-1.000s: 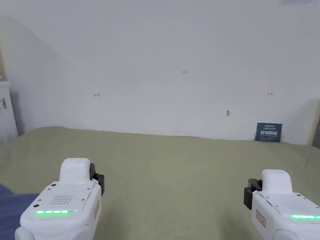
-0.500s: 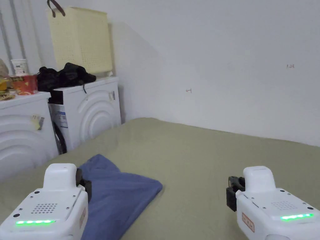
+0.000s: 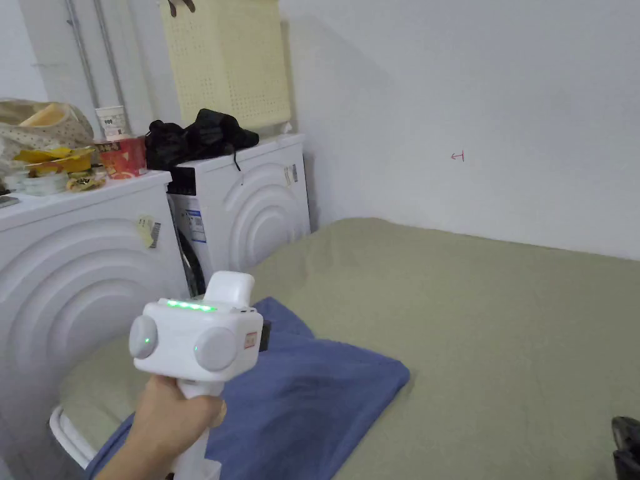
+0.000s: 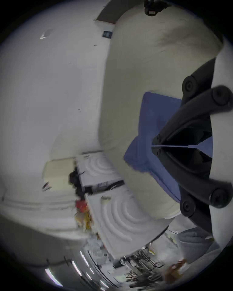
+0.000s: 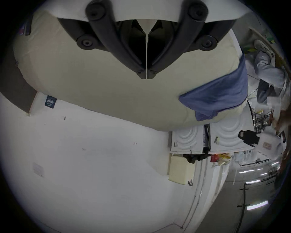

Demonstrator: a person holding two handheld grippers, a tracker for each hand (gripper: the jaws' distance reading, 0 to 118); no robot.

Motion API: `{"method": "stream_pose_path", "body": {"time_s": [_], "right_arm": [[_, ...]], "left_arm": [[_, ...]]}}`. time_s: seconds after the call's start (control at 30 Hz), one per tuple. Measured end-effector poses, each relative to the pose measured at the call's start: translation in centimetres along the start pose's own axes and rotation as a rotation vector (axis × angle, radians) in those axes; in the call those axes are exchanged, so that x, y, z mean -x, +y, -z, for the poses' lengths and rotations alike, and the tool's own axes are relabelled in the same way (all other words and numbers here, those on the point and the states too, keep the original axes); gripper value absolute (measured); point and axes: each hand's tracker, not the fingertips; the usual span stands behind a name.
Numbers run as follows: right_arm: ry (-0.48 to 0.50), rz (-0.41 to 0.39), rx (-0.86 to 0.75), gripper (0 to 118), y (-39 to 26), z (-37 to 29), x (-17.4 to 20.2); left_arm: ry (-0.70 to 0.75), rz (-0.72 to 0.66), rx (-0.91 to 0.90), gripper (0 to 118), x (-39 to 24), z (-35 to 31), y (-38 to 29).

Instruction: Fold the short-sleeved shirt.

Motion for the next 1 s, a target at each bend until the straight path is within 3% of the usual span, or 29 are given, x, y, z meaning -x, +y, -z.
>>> {"method": "stream_pose_path", "body": {"time_s": [0.1,0.2,0.33,0.5,0.53,0.57,0.6,0.67,0.7,0.83,0.9,0.93,0.97,1.0], "right_arm": [[-0.038,0.029,0.008,1,-0.5,0.7,-1.3],[-0.057,0.042,0.013,1,-1.1,1.5,-1.9],[-0.064,0.049,0.033,1,-1.9,3.0,-1.7],[-0.055,0.06,0.053,1,-2.5,5.3,-1.0],[-0.051,0.064,0.064,1,-2.4,5.9,-0.8],[-0.047,0.064,0.076,1,-2.3,6.5,-0.5],[-0.045,0.059,0.078,1,-2.1,7.0,-0.2],[-0.029,0.051,0.067,1,-2.1,7.5,0.3],[-0.021,0.047,0.067,1,-2.0,7.7,0.5],[-0.007,0.05,0.077,1,-2.2,8.1,0.9],[-0.004,0.061,0.081,1,-2.4,8.1,0.9],[-0.006,0.063,0.081,1,-2.5,8.1,0.8],[-0.008,0.061,0.083,1,-2.6,8.0,0.8],[-0.01,0.059,0.085,1,-2.7,8.0,0.8]], "left_arm": [[-0.061,0.08,0.155,2,-0.6,5.1,3.1],[-0.153,0.065,0.289,2,-1.4,10.3,5.1],[-0.223,0.049,0.517,2,-3.5,15.7,4.6],[-0.254,0.023,0.653,5,-4.8,19.3,1.5],[-0.247,0.01,0.663,16,-4.8,19.8,0.9],[-0.237,-0.003,0.654,52,-4.8,20.1,0.3],[-0.233,-0.012,0.645,78,-4.7,20.1,-0.1],[-0.254,-0.044,0.644,100,-3.7,21.4,-0.5],[-0.267,-0.052,0.647,118,-3.7,21.4,-0.7],[-0.317,-0.064,0.675,118,-3.7,21.8,-0.9],[-0.32,-0.053,0.714,105,-4.4,21.5,-0.9],[-0.286,-0.013,0.702,88,-4.7,21.4,-1.0],[-0.198,0.054,0.674,57,-5.1,21.1,-0.9],[-0.138,0.11,0.658,37,-5.2,20.9,-0.9]]}}
